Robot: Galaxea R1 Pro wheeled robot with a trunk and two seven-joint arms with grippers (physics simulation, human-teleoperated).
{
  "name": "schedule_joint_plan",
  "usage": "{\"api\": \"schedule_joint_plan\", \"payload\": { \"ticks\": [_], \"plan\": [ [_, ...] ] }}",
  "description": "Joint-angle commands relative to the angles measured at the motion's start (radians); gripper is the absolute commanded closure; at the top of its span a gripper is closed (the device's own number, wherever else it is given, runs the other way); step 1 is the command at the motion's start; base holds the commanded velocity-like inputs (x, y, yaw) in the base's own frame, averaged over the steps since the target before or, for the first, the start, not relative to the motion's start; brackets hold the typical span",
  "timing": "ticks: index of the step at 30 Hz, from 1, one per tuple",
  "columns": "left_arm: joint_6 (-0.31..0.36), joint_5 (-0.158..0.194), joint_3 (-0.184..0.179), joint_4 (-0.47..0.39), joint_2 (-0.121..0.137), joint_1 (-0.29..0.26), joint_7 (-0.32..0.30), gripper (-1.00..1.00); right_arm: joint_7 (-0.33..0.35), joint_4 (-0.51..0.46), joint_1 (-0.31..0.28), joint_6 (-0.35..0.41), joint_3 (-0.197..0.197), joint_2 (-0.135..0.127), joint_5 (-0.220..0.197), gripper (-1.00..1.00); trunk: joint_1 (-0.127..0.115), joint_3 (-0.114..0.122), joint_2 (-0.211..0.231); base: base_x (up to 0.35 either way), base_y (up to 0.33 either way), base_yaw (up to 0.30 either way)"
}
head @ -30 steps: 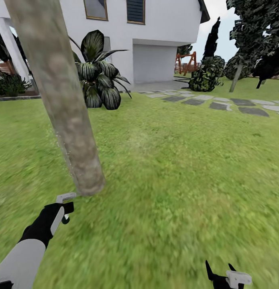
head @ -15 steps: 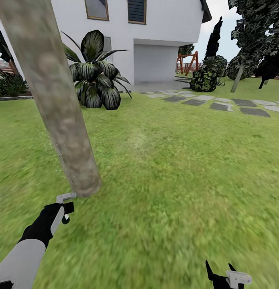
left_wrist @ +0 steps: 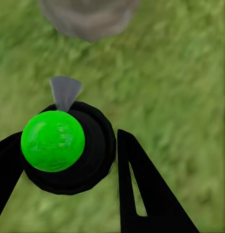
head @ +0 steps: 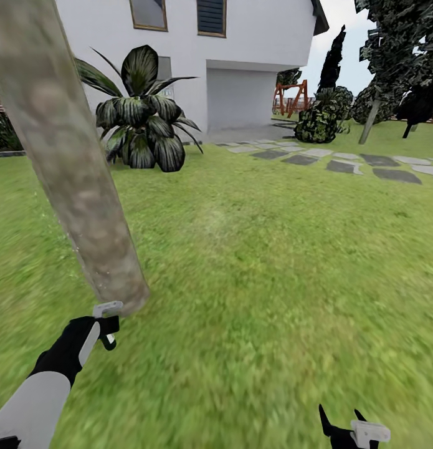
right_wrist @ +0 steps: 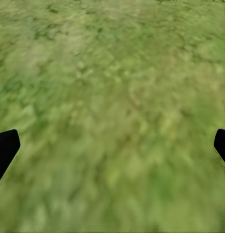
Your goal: In the garden, pick up the pesticide atomizer on the floor and spray pesticide onto both trees until each tree trunk is fully covered.
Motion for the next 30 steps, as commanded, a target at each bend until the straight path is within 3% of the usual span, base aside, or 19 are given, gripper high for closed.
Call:
{"api": "schedule_joint_plan", "payload": {
  "ticks": [1, 11, 17, 30],
  "plan": [
    [-0.001, -0.002, 0.001, 0.005, 0.001, 0.000, 0.001, 1.00, 0.000, 0.000, 0.000, 0.000, 0.000, 0.000, 0.000, -1.00, 0.000, 0.000, 0.000, 0.216, -0.202, 0.011],
    [-0.016, -0.007, 0.002, 0.051, -0.002, 0.001, 0.014, 1.00, 0.000, 0.000, 0.000, 0.000, 0.000, 0.000, -0.001, -1.00, 0.000, 0.000, 0.000, 0.169, -0.232, 0.257],
    [-0.017, -0.002, 0.000, 0.051, -0.004, 0.001, 0.064, 1.00, 0.000, 0.000, 0.000, 0.000, 0.000, 0.000, -0.001, -1.00, 0.000, 0.000, 0.000, 0.181, -0.234, 0.267],
    [-0.018, -0.002, 0.000, 0.051, -0.011, 0.001, 0.064, 1.00, 0.000, 0.000, 0.000, 0.000, 0.000, 0.000, -0.001, -1.00, 0.000, 0.000, 0.000, 0.141, -0.248, 0.061]
  ]
}}
